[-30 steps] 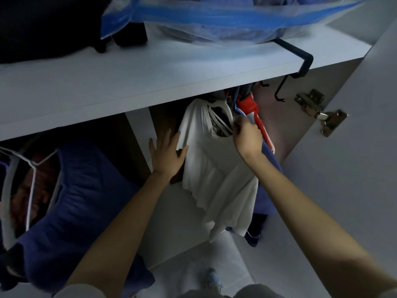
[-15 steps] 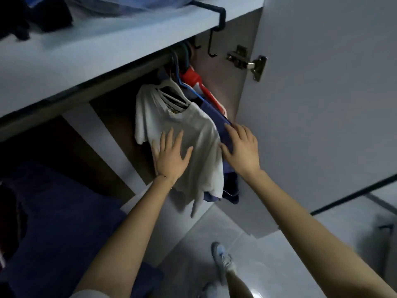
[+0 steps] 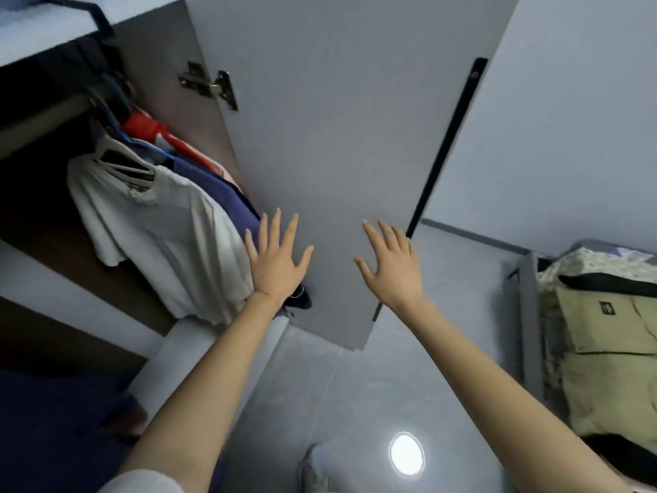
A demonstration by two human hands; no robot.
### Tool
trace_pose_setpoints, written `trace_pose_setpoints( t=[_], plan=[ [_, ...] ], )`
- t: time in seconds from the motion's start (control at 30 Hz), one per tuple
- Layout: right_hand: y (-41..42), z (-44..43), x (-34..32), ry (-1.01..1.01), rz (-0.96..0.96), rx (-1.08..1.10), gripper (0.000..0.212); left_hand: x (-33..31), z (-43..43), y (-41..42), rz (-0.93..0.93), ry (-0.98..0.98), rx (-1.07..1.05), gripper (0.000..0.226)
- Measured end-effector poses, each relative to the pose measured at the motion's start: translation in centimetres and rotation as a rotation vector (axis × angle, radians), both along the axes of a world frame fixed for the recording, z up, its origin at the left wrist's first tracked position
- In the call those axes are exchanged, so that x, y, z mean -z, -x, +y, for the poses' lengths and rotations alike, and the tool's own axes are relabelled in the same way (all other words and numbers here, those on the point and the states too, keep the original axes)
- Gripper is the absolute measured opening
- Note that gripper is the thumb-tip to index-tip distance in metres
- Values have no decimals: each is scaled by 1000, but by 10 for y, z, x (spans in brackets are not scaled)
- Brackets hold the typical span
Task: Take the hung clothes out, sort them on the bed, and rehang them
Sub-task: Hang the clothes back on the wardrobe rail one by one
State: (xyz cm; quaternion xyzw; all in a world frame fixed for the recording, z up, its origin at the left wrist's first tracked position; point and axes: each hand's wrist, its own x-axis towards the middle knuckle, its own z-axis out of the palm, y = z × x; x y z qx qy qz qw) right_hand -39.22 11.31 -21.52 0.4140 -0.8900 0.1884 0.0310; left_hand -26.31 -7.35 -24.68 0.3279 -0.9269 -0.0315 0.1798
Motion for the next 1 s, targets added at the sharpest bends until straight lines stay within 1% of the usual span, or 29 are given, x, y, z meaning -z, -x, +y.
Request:
trace_pose_setpoints(
  t=[0.13, 0.3, 0.57, 0.77, 1.0],
  plan=[
    [29, 79, 4, 2, 3, 27, 64, 14, 64, 37, -20, -16, 71, 67],
    [70, 177, 19, -67, -18, 165, 65, 39, 151, 80, -37, -91, 194, 69],
    [120, 294, 28, -128, -56, 335, 67, 45, 268, 161, -68, -127, 412, 67],
    [156, 375, 35, -64, -84, 515, 69, 40, 341, 242, -74, -114, 607, 70],
    [208, 462, 49, -81, -127, 758, 69, 53, 429, 353, -91, -109, 850, 69]
  ],
)
